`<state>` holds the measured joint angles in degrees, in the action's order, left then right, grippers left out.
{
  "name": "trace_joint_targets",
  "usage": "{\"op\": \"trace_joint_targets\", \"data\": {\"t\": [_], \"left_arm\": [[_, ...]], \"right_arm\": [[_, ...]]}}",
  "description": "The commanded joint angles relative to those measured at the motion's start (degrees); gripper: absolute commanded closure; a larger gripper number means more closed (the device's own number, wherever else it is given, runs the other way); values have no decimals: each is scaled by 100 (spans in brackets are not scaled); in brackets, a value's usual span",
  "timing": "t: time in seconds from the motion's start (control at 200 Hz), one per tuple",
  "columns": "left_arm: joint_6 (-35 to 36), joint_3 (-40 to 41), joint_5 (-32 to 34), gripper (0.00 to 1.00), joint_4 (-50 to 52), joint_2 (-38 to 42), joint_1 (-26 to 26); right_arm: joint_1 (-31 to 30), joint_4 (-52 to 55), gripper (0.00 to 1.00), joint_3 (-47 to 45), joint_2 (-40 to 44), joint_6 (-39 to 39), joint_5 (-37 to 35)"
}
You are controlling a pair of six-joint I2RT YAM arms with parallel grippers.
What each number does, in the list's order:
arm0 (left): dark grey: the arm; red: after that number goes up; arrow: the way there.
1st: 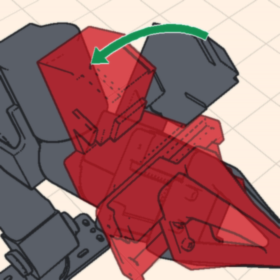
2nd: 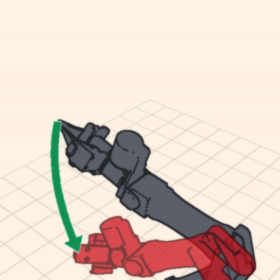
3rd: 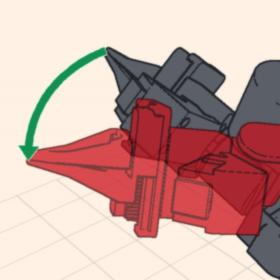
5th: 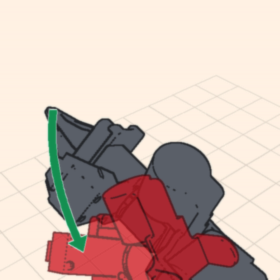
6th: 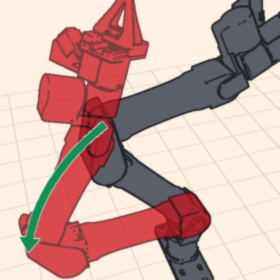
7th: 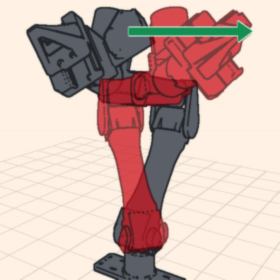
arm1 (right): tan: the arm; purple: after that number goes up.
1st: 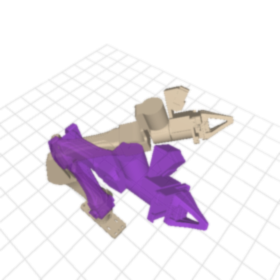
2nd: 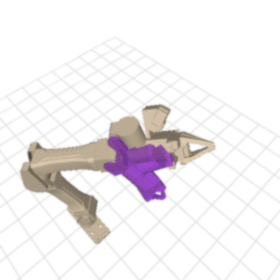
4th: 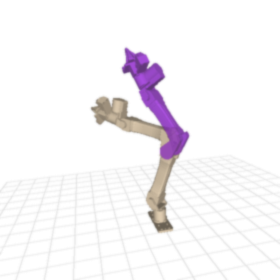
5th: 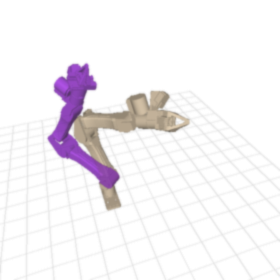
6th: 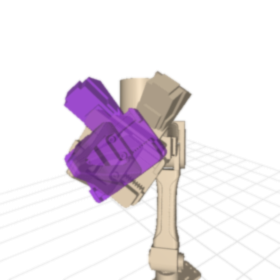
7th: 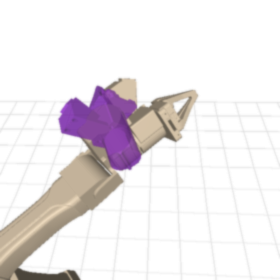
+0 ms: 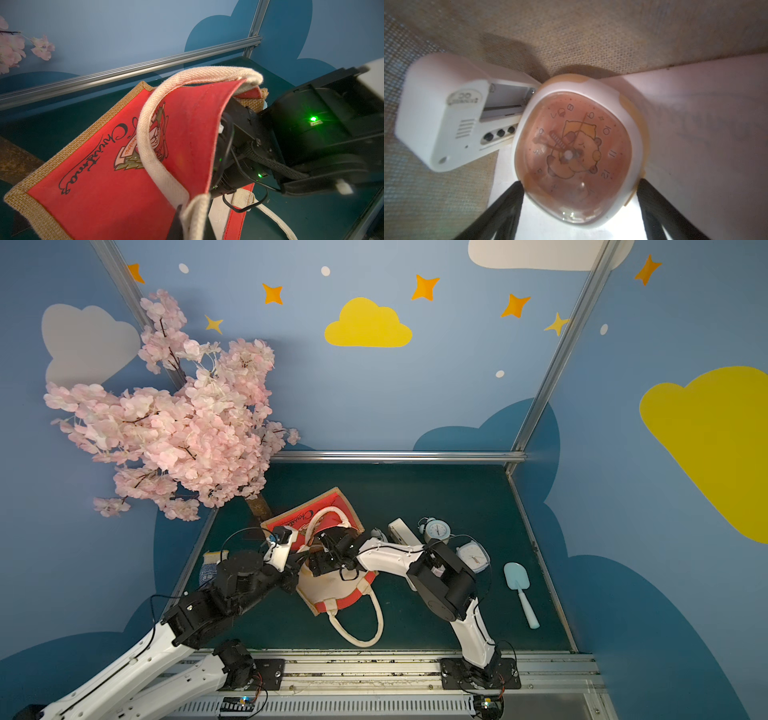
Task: Take the alarm clock out of the canvas bag
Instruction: Pick up the alarm from the canvas bag.
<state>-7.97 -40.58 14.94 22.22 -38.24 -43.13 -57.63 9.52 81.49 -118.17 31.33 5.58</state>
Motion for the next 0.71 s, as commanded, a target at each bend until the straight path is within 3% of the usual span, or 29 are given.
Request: {"op": "trace_joint_targets", "data": {"t": [0.0,0.285,0.701], "left_arm": [[75,-3,-291,90,-76,121,-59],[154,-43,-222,89,3,121,-62],[163,-64,-205,89,31,122,-55]], "right_arm": [[245,-411,15,-216,-51,312,610],[343,709,15,-159,264,-85,-331],[436,761,16,-634,822,353,-1118]]}}
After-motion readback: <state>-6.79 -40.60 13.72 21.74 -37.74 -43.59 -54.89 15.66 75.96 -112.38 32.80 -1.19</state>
